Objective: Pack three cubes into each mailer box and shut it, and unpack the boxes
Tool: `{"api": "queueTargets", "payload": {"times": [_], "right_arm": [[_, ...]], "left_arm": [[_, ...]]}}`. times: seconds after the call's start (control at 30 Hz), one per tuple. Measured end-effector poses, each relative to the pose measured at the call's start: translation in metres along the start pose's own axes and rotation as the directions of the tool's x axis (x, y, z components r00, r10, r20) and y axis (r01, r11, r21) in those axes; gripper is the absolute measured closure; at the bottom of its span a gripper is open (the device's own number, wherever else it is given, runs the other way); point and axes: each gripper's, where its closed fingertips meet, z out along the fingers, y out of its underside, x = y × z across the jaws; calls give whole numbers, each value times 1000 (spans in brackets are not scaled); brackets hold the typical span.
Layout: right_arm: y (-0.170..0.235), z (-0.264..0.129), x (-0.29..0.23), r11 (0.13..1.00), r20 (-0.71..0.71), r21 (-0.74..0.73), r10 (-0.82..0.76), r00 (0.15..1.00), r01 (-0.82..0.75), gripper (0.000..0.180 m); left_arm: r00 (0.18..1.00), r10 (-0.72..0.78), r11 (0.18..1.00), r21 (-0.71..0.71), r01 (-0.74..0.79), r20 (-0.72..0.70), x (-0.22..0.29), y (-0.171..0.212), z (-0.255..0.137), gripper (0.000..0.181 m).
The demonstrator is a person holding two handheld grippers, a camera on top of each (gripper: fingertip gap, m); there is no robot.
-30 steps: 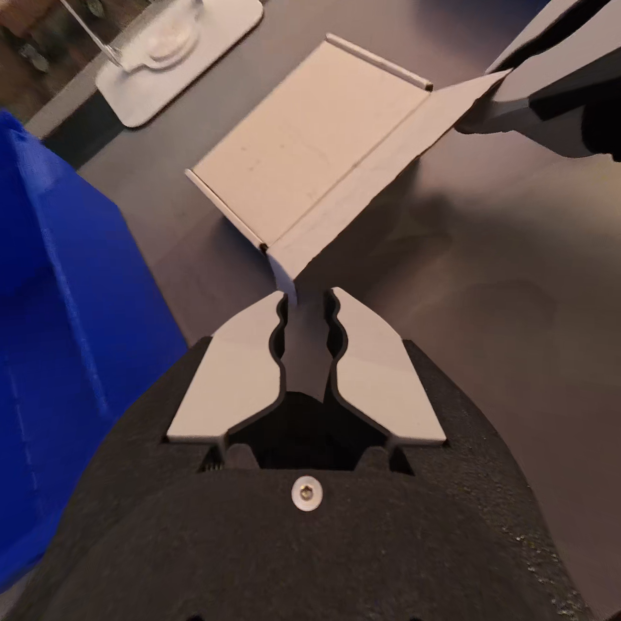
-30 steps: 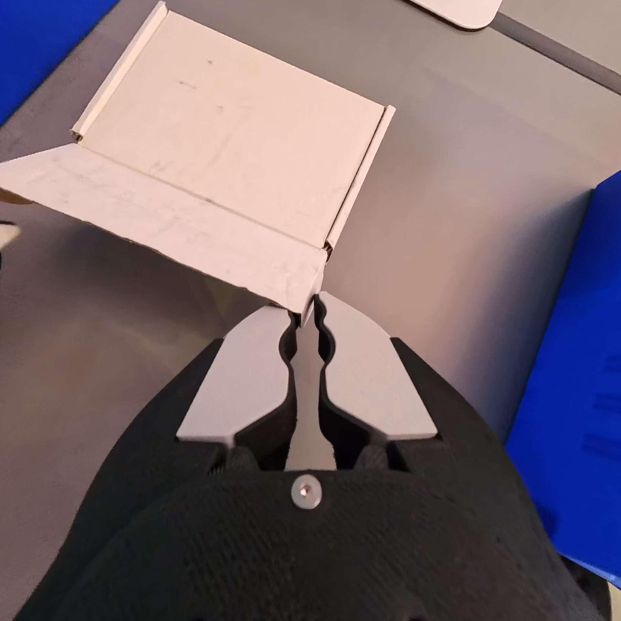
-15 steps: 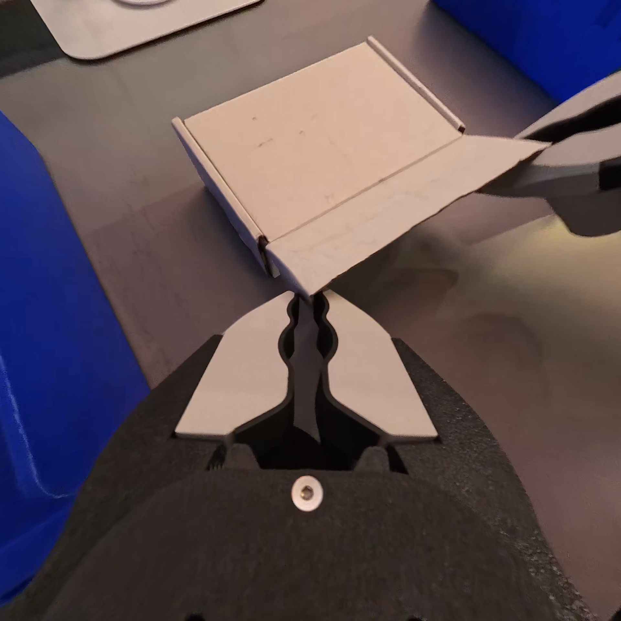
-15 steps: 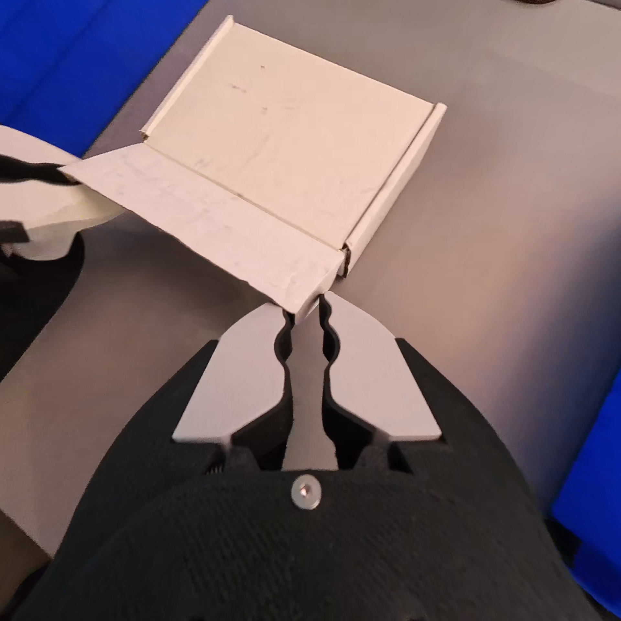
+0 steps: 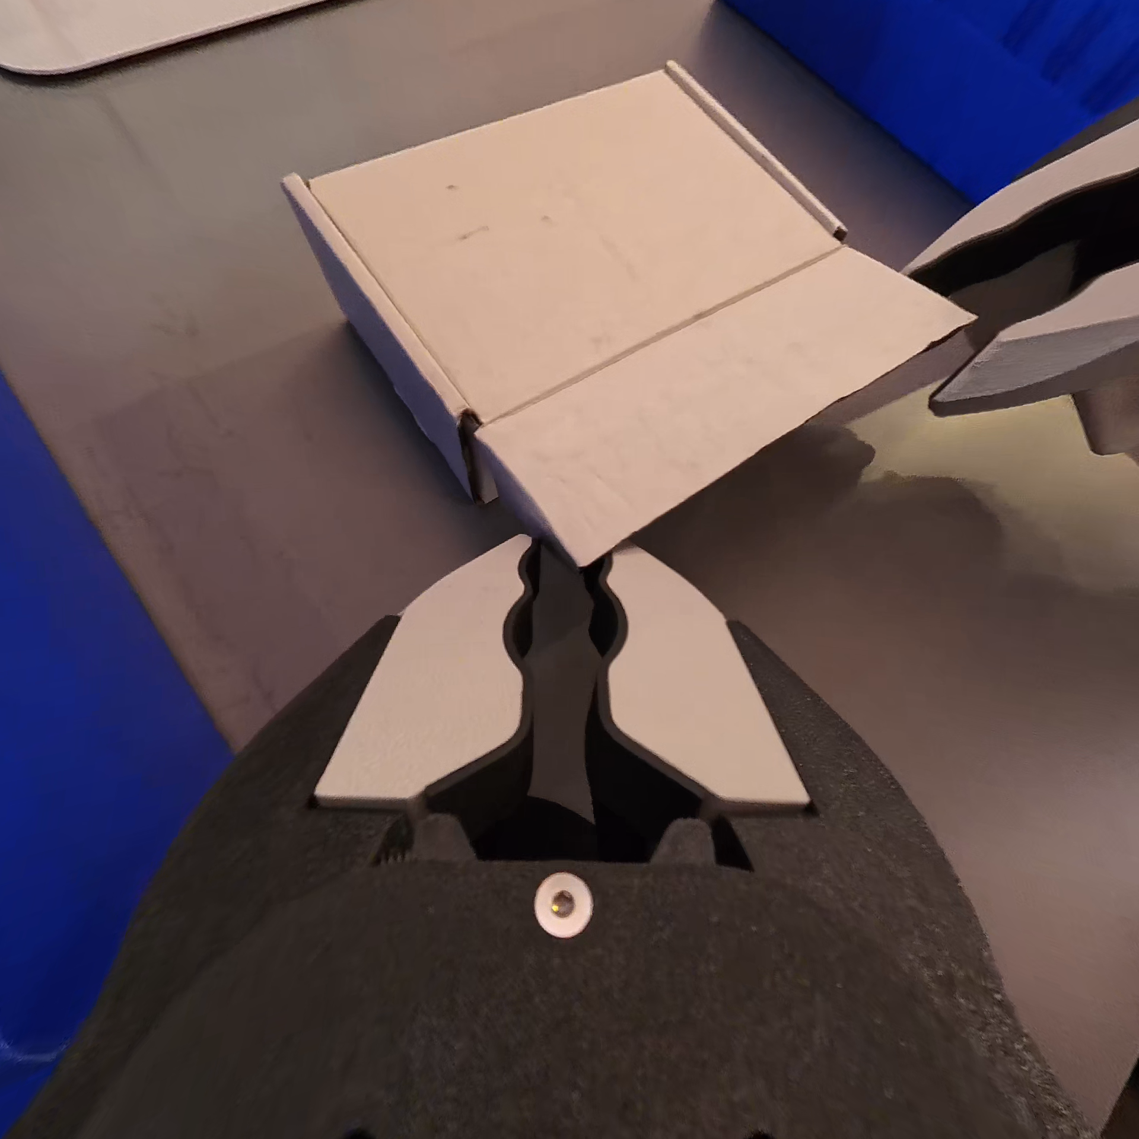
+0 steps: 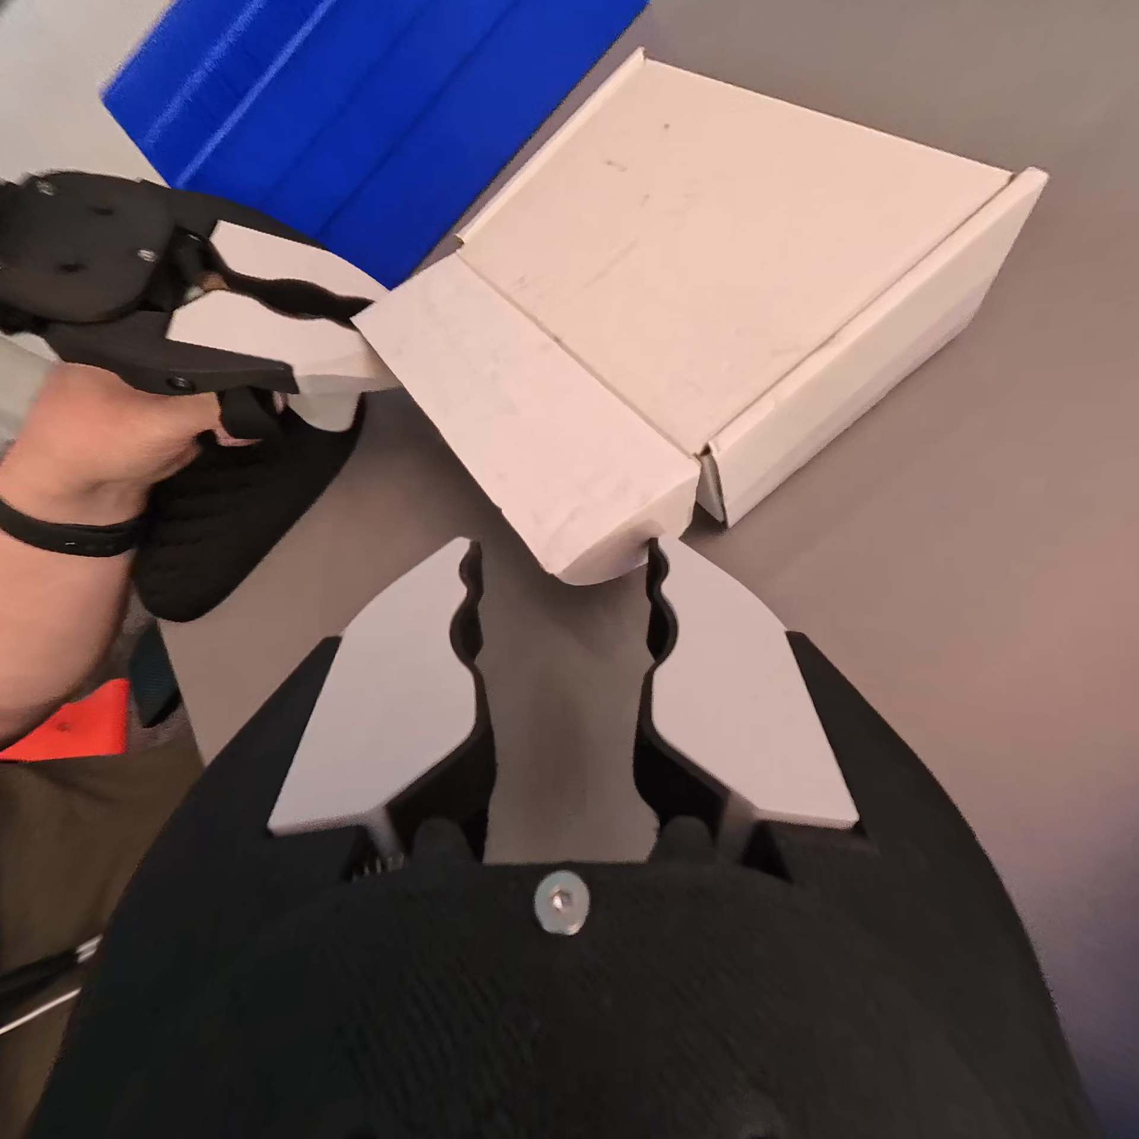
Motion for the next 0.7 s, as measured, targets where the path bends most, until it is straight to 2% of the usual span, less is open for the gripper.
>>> {"api": "queueTargets", "payload": {"times": [0.03,0.17,0.3,0.37,0.5,0.7], "right_arm": [[-1,-1,-2,1000,34,13,21,999,-22,125],[-3,-2,-3,995,112,44,86,990,-92,119],[-4,2,6,985,117,63,154,981,-162,123],[-6,2,11,982,102,83,159,982,-167,124],[-7,3,22,973,67,99,202,977,-208,142],[-4,7,28,981,19,81,173,985,-174,144]], "left_arm": [[1000,-1,1000,0,1,-16,1,0,0,163],[995,12,1000,-16,-14,-95,10,1,2,146],[985,42,997,-61,-53,-169,21,6,5,121],[984,43,997,-60,-54,-175,21,6,6,122],[980,-9,999,-52,-1,-200,19,3,6,125],[983,-47,995,-91,31,-180,14,5,11,132]]}}
